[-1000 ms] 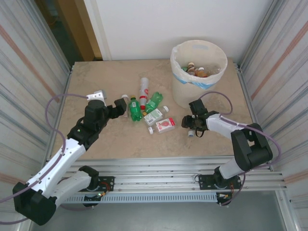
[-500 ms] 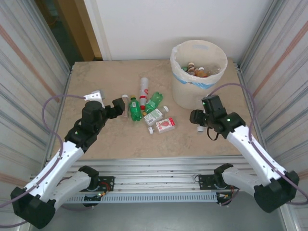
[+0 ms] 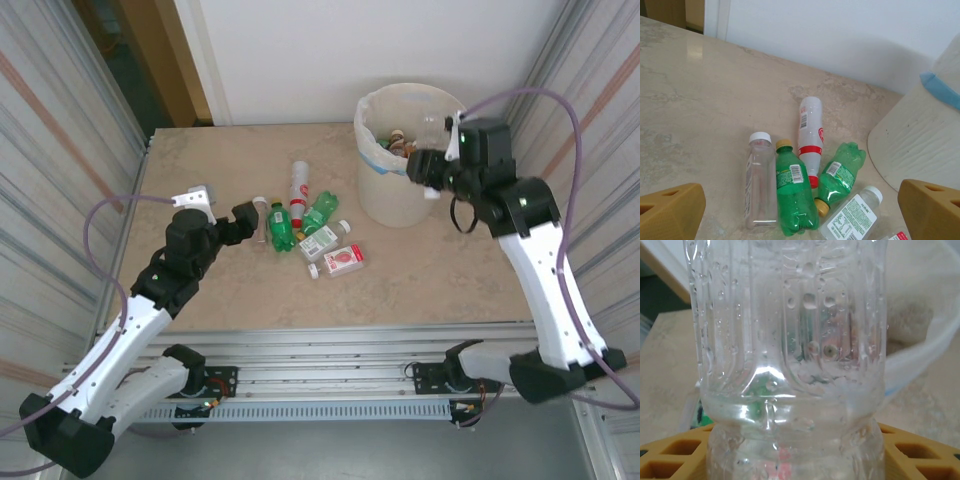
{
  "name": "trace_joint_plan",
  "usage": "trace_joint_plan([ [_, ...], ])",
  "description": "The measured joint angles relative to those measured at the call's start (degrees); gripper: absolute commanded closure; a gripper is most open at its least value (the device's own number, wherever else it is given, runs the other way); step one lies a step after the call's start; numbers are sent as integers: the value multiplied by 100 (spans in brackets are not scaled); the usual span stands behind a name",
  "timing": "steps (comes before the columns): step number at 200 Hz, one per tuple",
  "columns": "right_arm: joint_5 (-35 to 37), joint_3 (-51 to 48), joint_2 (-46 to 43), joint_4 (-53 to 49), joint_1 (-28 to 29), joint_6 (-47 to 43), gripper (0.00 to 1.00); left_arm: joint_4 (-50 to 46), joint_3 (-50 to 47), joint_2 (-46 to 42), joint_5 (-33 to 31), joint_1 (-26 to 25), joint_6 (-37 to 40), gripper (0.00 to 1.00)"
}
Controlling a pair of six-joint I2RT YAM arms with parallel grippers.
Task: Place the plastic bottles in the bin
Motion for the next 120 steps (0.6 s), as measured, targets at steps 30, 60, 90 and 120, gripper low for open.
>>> trace_joint_plan([
  [30, -588, 686, 1106, 310, -828, -170, 69, 0, 0, 0, 46, 0, 9, 1],
  [60, -863, 1392, 2111, 575, -1180, -297, 70, 2, 0, 2, 140, 0, 7, 1],
  [90, -986, 2232, 2994, 621, -1226, -396, 71, 42, 0, 26, 175, 0, 4, 1],
  [120, -1034, 3005, 3779, 505, -1167, -579, 69, 83, 0, 98, 179, 0, 4, 1],
])
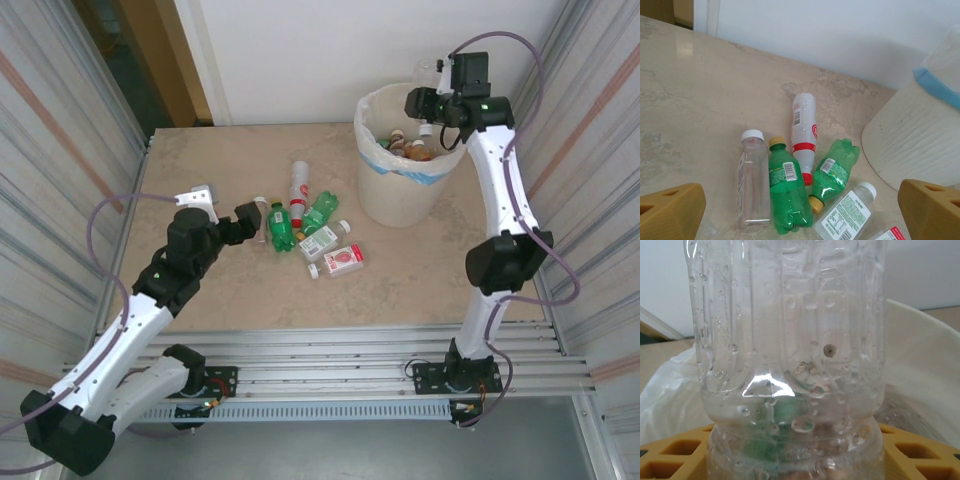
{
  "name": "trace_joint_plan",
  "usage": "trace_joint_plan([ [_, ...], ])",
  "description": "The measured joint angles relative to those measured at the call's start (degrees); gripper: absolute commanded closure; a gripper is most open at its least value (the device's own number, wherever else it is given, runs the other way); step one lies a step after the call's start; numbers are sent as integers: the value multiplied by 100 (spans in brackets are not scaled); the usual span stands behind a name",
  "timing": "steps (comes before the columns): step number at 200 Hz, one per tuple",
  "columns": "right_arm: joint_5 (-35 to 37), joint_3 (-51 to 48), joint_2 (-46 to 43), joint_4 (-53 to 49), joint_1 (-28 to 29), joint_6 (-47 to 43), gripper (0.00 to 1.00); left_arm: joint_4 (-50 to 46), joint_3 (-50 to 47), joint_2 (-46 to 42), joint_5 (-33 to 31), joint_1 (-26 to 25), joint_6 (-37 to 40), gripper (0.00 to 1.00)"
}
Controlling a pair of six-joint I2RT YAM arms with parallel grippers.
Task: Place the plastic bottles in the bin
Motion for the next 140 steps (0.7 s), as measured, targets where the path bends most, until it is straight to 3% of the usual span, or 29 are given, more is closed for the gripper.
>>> trace_joint_plan([
  [51, 68, 160, 516, -404, 411, -216, 64, 0, 0, 24, 13, 0, -2, 1],
  [67, 55, 160, 570, -498, 516, -232, 54, 0, 0, 24, 13, 0, -2, 1],
  [81, -24, 155, 579, -564, 542, -236, 39, 0, 0, 24, 13, 0, -2, 1],
  [98, -118, 118, 579, -590, 538, -238, 30, 0, 0, 24, 13, 0, -2, 1],
  [140, -487, -136, 579, -603, 542, -361, 26, 2, 0, 24, 9, 0, -4, 1],
])
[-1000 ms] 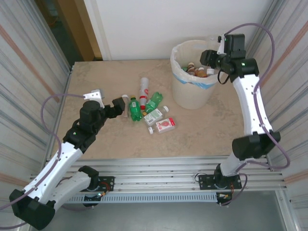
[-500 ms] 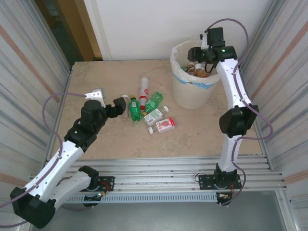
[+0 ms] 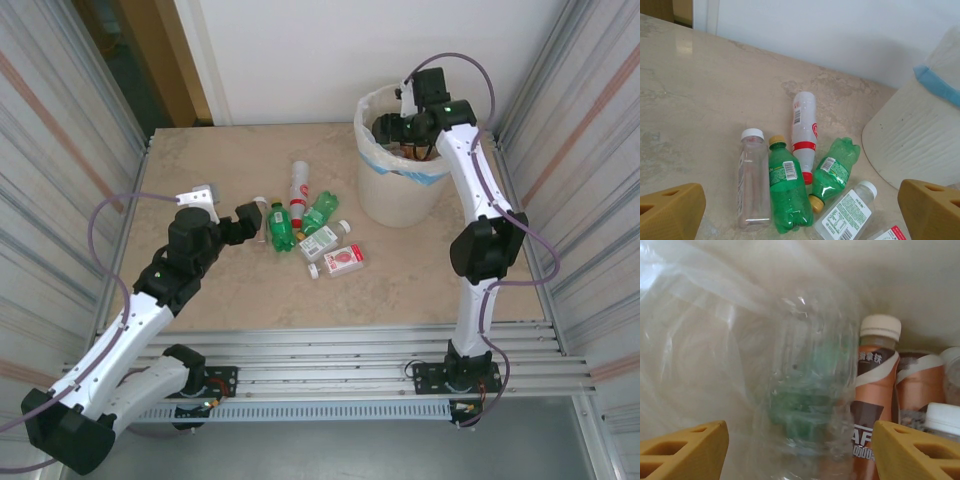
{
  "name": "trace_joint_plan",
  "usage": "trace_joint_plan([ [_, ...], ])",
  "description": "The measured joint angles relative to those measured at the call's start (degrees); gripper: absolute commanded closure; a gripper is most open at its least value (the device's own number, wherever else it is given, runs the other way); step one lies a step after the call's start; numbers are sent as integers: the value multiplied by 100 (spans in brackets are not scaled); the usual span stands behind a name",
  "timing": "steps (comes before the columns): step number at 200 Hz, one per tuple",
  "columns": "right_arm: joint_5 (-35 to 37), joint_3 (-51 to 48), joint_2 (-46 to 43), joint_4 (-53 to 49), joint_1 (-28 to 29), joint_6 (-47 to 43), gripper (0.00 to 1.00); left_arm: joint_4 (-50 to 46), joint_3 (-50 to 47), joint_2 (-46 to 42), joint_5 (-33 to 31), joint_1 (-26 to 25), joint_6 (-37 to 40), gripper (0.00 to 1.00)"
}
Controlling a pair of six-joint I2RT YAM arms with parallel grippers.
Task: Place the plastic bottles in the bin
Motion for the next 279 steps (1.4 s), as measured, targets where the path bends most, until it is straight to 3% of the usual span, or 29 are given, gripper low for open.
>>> trace_joint_plan([
  [92, -1108, -498, -223, -4, -11, -352, 33, -2, 0, 0, -15, 0, -20, 1],
  [138, -1283, -570, -354, -24, -11, -439, 27, -4, 0, 0, -17, 0, -35, 1],
  [226, 1049, -258, -1139, -94, 101, -240, 12, -42, -22, -223, -103, 0, -37, 1],
  [279, 2721, -1425, -2686, 269, 1115, 72, 6, -4, -199, -409, -173, 0, -39, 1],
])
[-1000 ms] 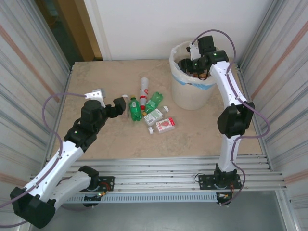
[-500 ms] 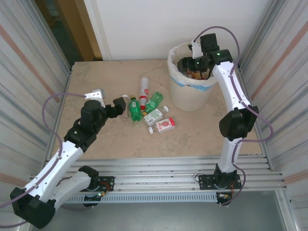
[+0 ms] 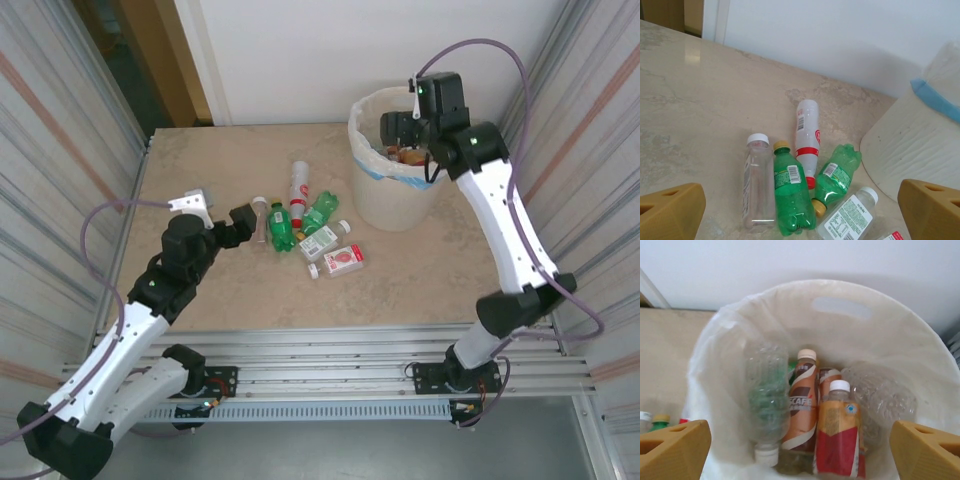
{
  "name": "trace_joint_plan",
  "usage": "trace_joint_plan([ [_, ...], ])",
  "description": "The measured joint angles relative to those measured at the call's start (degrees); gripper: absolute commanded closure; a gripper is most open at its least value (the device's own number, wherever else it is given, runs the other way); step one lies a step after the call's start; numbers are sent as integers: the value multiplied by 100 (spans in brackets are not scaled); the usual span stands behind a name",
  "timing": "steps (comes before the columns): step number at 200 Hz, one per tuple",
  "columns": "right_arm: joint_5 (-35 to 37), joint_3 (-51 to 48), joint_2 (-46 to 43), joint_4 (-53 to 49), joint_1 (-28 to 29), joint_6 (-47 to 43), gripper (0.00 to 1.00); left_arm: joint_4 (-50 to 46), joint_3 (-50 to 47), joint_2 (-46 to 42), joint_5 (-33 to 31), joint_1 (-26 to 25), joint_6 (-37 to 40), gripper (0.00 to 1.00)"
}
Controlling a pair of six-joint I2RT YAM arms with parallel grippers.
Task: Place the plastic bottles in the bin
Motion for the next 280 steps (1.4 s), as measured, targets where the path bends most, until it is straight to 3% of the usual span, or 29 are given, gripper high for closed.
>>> trace_joint_plan([
  [31, 787, -1526, -1196, 264, 734, 507, 0, 72, -131, -61, 4, 0, 4, 1],
  [54, 1305, -2605, -1884, 258, 1320, 1244, 2, 146, -208, -90, 4, 0, 7, 1],
  [90, 1436, -4118, -2396, 164, 1993, 2726, 2, 271, -313, -103, 7, 0, 2, 1],
  [117, 1213, -4809, -2035, 205, 2562, 3875, 2, 332, -328, -94, 28, 0, -2, 1],
  [153, 918, -4905, -1036, 496, 3121, 5108, 2, 345, -367, -83, 72, 0, -2, 1],
  [208, 361, -4811, 129, 800, 3075, 6074, 2, 348, -369, 81, 179, 0, 4, 1],
  [280, -85, -4811, 417, 1539, 2879, 6345, 2, 354, -435, 87, 179, 0, 4, 1],
])
